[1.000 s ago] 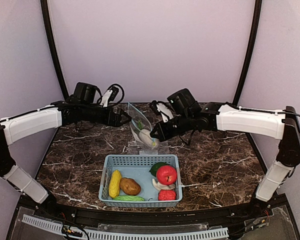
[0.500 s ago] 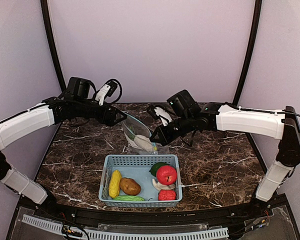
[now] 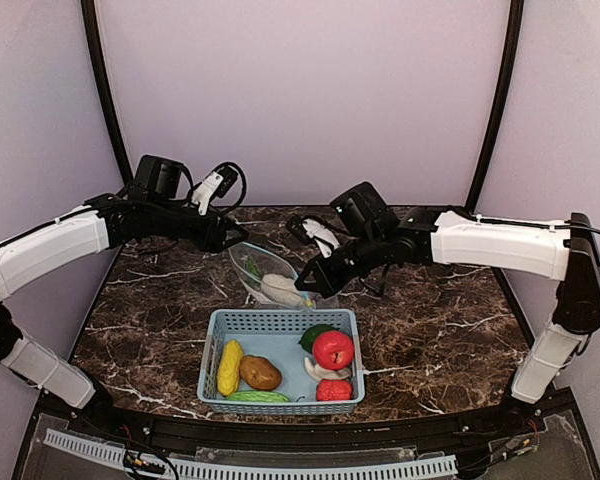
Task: Place the food in the zip-top bag and seal the zipper
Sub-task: Adjust the zipper food storage bag at the center of the board, then pass from the right arm to the left
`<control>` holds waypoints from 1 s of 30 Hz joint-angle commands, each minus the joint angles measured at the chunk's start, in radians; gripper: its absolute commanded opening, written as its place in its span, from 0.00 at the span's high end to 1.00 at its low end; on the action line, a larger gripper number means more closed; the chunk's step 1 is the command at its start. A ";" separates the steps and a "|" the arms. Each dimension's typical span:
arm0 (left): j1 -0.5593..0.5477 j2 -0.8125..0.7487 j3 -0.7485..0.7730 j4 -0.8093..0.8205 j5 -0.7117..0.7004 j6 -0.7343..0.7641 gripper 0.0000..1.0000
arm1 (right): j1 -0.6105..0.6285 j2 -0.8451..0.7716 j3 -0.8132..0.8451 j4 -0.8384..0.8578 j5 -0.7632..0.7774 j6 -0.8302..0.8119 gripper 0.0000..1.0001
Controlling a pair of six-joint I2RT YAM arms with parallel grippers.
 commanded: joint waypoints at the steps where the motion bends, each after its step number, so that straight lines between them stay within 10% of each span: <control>1: 0.004 -0.015 0.023 -0.030 0.008 0.021 0.51 | 0.012 -0.007 0.021 -0.011 -0.010 -0.021 1.00; 14: 0.004 0.001 0.063 -0.127 0.117 0.095 0.29 | 0.012 -0.022 0.017 -0.014 0.028 -0.013 1.00; 30: 0.004 0.045 0.114 -0.268 0.048 0.192 0.32 | 0.012 -0.012 0.031 -0.012 0.034 -0.016 1.00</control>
